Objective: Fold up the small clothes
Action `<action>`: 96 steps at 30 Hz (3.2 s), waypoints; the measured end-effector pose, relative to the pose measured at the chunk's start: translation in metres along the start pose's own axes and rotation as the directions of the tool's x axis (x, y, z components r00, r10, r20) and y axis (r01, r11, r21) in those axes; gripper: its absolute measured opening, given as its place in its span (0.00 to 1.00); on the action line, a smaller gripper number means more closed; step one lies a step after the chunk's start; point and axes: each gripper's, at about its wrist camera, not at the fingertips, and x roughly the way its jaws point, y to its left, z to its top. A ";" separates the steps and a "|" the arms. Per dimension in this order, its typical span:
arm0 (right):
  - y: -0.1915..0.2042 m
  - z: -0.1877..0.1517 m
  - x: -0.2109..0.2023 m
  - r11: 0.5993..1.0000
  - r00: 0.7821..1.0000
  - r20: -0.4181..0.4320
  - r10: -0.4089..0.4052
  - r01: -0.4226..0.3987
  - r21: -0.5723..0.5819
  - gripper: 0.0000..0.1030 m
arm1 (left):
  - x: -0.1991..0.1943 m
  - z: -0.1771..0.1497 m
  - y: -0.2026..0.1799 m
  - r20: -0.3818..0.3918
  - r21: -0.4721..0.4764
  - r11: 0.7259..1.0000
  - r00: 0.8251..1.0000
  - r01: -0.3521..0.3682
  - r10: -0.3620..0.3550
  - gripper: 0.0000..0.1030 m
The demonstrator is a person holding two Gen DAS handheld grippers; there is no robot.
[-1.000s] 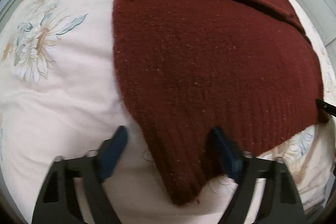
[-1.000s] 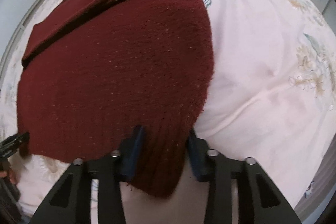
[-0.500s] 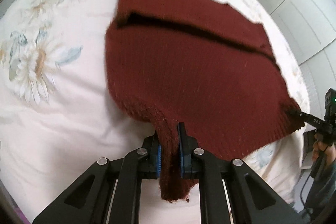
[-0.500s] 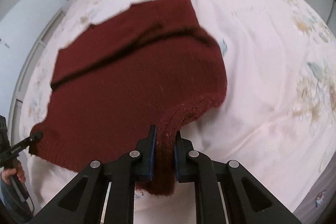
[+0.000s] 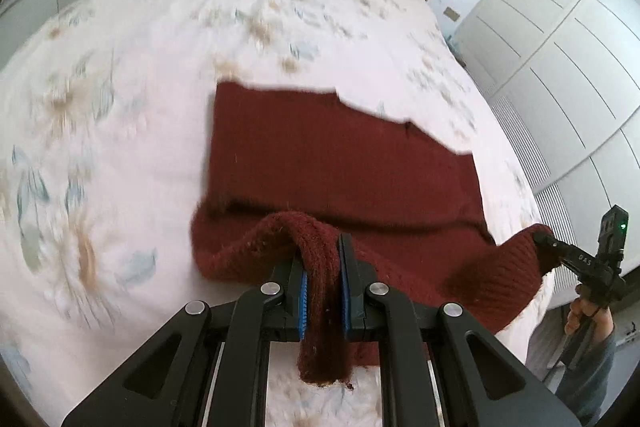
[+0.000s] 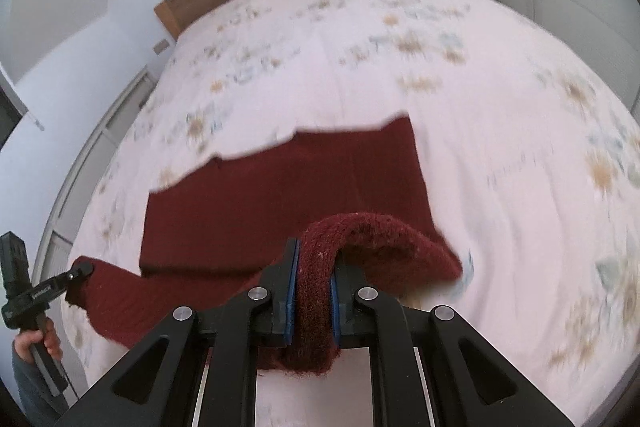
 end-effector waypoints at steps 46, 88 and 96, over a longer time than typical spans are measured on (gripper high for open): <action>0.046 0.034 0.123 0.951 0.971 -0.008 -0.240 0.234 -0.200 1.00 | 0.140 0.094 -0.034 0.058 0.198 0.940 0.960 -0.280 0.274 0.99; -0.003 -0.019 0.106 0.935 0.953 -0.063 -0.297 0.276 -0.224 1.00 | 0.158 0.041 0.041 -0.105 0.152 0.961 0.964 -0.229 0.246 0.99; -0.001 -0.018 0.083 0.943 0.961 -0.031 -0.275 0.263 -0.202 1.00 | 0.128 0.057 0.076 -0.081 0.067 0.956 0.954 -0.285 0.290 0.99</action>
